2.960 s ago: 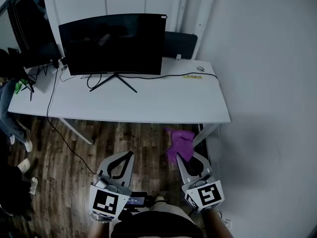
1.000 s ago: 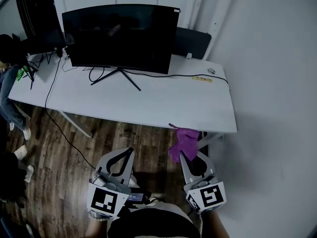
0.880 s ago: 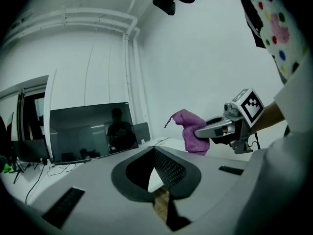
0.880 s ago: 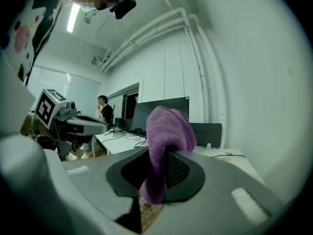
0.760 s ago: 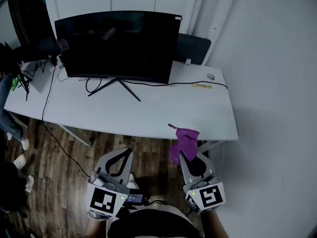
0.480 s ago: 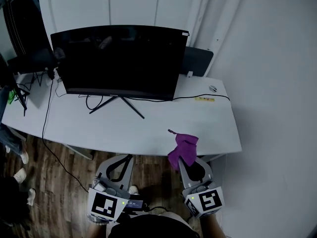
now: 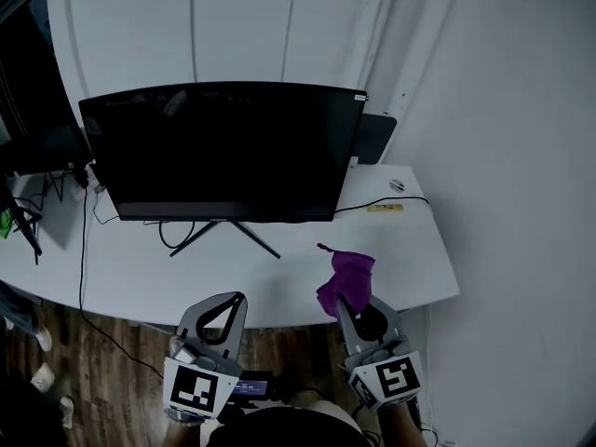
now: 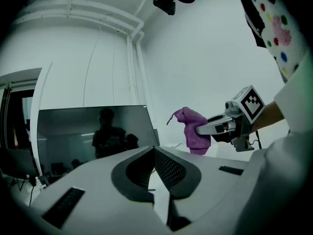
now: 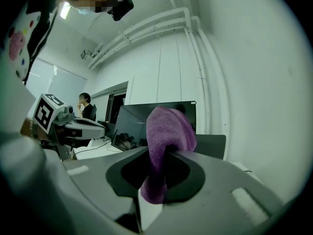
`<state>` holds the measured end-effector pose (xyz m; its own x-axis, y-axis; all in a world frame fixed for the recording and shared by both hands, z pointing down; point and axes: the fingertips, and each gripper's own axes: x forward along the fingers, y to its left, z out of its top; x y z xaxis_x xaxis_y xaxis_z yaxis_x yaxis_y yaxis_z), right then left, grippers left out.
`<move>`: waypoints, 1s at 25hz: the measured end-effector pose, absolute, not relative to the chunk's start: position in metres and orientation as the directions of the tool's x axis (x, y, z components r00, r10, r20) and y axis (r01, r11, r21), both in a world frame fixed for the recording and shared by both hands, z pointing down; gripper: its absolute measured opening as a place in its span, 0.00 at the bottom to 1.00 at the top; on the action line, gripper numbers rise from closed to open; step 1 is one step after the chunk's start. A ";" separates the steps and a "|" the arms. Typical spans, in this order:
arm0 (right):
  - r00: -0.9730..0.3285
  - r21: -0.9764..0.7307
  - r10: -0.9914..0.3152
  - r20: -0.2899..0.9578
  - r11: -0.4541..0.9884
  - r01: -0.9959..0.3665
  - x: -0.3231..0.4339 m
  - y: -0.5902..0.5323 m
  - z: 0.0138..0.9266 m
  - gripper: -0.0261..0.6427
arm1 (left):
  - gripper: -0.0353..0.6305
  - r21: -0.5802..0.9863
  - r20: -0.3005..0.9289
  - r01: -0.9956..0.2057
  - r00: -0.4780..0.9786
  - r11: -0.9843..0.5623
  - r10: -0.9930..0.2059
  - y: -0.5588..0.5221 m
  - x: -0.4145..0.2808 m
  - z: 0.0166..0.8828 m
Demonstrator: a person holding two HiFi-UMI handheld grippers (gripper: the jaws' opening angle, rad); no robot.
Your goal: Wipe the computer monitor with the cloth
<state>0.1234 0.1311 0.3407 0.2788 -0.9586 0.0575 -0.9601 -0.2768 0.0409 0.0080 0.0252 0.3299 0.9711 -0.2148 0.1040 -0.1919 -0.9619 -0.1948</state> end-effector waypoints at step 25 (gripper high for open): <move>0.470 0.247 -0.879 -0.077 -0.473 -0.846 0.228 0.078 0.257 0.14 | 0.06 -0.205 0.063 -0.178 0.979 -0.962 -0.195 -0.041 -0.001 0.325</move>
<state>0.2281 0.0783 0.2567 0.4698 -0.8794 -0.0769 -0.8456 -0.4733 0.2469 -0.0012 -0.0410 0.3245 0.9789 -0.1946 0.0626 -0.1783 -0.9624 -0.2048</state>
